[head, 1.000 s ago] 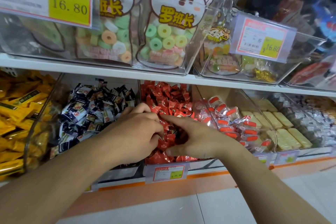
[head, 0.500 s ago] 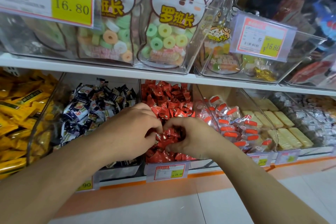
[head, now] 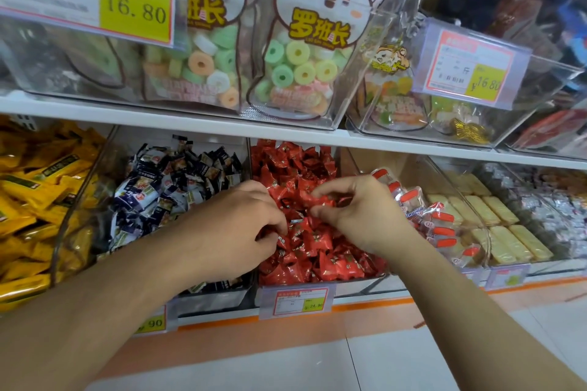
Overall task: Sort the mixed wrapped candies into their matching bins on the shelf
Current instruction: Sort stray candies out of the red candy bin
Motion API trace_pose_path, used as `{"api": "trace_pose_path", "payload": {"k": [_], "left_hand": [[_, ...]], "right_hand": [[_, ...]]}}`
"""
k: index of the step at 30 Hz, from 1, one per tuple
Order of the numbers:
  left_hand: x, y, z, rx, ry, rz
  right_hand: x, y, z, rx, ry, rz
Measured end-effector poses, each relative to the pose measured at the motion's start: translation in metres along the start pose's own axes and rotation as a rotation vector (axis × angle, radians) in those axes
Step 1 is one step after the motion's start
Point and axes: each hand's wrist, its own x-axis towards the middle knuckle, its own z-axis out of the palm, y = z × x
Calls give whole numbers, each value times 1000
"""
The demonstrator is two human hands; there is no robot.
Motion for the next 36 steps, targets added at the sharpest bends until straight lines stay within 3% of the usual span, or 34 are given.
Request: {"api": "trace_pose_path", "payload": {"k": [5, 7, 11, 14, 17, 23, 36], "left_hand": [[0, 0, 2, -10, -4, 2], [0, 0, 2, -11, -4, 1], [-1, -1, 3, -10, -3, 6], [-1, -2, 3, -8, -6, 6], [0, 0, 2, -5, -11, 5], [-1, 0, 3, 10, -2, 11], [1, 1, 3, -4, -15, 1]], "right_hand": [[29, -10, -8, 85, 251, 110], [39, -12, -9, 93, 275, 152], [32, -15, -8, -121, 65, 194], [22, -14, -8, -183, 94, -24], [12, -9, -5, -245, 120, -97], [-10, -4, 13, -293, -290, -99], [-15, -6, 5, -298, -500, -117]]}}
